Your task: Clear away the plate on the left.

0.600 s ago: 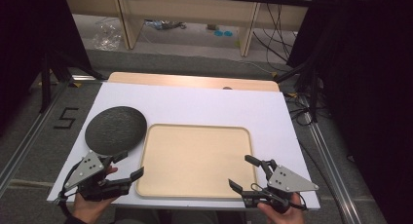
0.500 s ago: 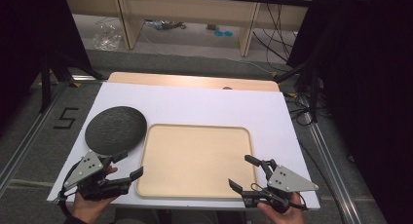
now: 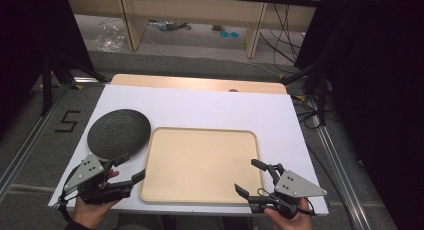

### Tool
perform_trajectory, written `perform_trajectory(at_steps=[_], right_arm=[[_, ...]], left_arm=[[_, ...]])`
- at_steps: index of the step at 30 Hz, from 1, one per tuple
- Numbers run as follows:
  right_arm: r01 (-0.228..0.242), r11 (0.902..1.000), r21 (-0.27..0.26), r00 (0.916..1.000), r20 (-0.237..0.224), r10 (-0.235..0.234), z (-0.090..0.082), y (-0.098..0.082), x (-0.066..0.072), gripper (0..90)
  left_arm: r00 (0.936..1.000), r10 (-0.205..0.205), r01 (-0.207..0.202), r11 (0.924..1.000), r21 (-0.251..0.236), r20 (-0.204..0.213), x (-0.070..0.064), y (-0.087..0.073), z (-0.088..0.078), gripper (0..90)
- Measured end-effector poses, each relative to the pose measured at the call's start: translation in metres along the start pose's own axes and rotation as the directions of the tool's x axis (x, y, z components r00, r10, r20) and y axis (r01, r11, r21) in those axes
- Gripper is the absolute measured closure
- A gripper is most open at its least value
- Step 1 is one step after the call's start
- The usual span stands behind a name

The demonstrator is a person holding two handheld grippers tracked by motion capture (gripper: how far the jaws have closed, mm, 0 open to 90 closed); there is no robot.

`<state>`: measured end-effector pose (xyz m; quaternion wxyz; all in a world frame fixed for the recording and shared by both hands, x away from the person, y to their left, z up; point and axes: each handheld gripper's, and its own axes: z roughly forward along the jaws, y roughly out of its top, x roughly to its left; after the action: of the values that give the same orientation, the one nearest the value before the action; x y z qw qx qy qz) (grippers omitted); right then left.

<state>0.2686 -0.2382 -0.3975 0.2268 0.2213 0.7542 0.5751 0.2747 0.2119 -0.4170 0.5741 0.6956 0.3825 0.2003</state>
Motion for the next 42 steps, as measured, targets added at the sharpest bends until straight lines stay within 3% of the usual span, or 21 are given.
perform_trajectory(at_steps=[4, 7, 10, 13, 16, 19, 20, 21, 22, 23, 32, 33, 34, 36, 39, 40, 42], right_arm=[[-0.006, 0.9999, -0.008, 1.0000, 0.002, 0.006, 0.000, 0.000, 0.001, 18.9], [0.001, 1.0000, -0.002, 1.0000, 0.002, -0.001, 0.000, 0.000, 0.000, 18.9], [0.000, 1.0000, -0.004, 1.0000, 0.000, 0.000, 0.000, 0.000, 0.000, 19.0], [0.001, 1.0000, -0.004, 1.0000, 0.000, -0.001, 0.000, 0.000, 0.000, 19.0], [0.000, 1.0000, -0.005, 1.0000, 0.003, 0.000, 0.000, 0.000, 0.001, 19.0], [0.000, 1.0000, -0.006, 1.0000, -0.001, 0.000, 0.000, 0.000, 0.001, 19.0], [0.000, 1.0000, -0.006, 1.0000, -0.001, 0.000, 0.000, 0.000, 0.001, 19.0], [0.001, 1.0000, -0.007, 1.0000, -0.002, -0.001, 0.001, 0.000, 0.001, 19.0], [-0.003, 1.0000, -0.007, 1.0000, -0.001, 0.003, 0.000, 0.000, 0.001, 19.0], [0.003, 1.0000, -0.005, 1.0000, -0.004, -0.003, 0.000, 0.001, 0.000, 19.1], [0.001, 0.9999, -0.013, 0.9999, -0.012, -0.002, 0.002, 0.000, 0.001, 19.1], [0.005, 0.9998, -0.020, 0.9999, -0.013, -0.005, 0.002, 0.000, 0.001, 19.2], [-0.004, 0.9998, -0.018, 0.9999, -0.010, 0.004, 0.002, 0.000, 0.001, 19.1], [0.004, 0.9998, -0.020, 0.9999, -0.013, -0.005, 0.002, 0.000, 0.000, 19.2], [0.001, 1.0000, -0.007, 0.9999, -0.011, -0.001, 0.001, 0.001, 0.001, 19.2], [0.001, 1.0000, -0.007, 0.9999, -0.011, -0.001, 0.001, 0.001, 0.001, 19.2], [-0.004, 1.0000, -0.007, 1.0000, -0.008, 0.004, 0.001, 0.000, 0.001, 19.2]], left_arm=[[1.0000, -0.002, 0.002, 1.0000, 0.001, -0.003, 0.001, 0.000, 0.000, 23.4], [0.9977, -0.068, 0.068, 0.9974, -0.023, -0.001, 0.008, 0.000, -0.001, 23.7], [0.9964, -0.083, 0.083, 0.9963, -0.025, -0.015, 0.012, 0.000, -0.003, 23.8], [0.9898, -0.140, 0.139, 0.9894, -0.043, -0.026, 0.019, 0.000, -0.004, 23.9], [0.9782, -0.197, 0.193, 0.9790, -0.064, -0.064, 0.033, -0.001, -0.006, 24.1], [0.9551, -0.287, 0.280, 0.9554, -0.094, -0.073, 0.047, -0.004, -0.009, 24.4], [0.9551, -0.287, 0.280, 0.9554, -0.094, -0.073, 0.047, -0.004, -0.009, 24.5], [0.9464, -0.312, 0.304, 0.9471, -0.103, -0.082, 0.052, -0.005, -0.010, 24.5], [0.9317, -0.349, 0.336, 0.9337, -0.124, -0.101, 0.062, -0.007, -0.012, 24.7], [0.9317, -0.349, 0.336, 0.9337, -0.124, -0.101, 0.062, -0.007, -0.012, 24.8], [0.8557, -0.488, 0.453, 0.8672, -0.207, -0.172, 0.096, -0.015, -0.022, 25.2], [0.8539, -0.488, 0.454, 0.8679, -0.202, -0.180, 0.099, -0.016, -0.023, 25.2], [0.8467, -0.499, 0.463, 0.8622, -0.206, -0.185, 0.101, -0.017, -0.023, 25.2], [0.8383, -0.509, 0.472, 0.8567, -0.208, -0.195, 0.107, -0.019, -0.023, 25.3], [0.8123, -0.538, 0.496, 0.8403, -0.218, -0.225, 0.117, -0.021, -0.020, 25.2], [0.8123, -0.538, 0.496, 0.8403, -0.218, -0.225, 0.117, -0.021, -0.020, 25.2], [0.8024, -0.544, 0.500, 0.8373, -0.221, -0.245, 0.123, -0.023, -0.018, 25.7]])
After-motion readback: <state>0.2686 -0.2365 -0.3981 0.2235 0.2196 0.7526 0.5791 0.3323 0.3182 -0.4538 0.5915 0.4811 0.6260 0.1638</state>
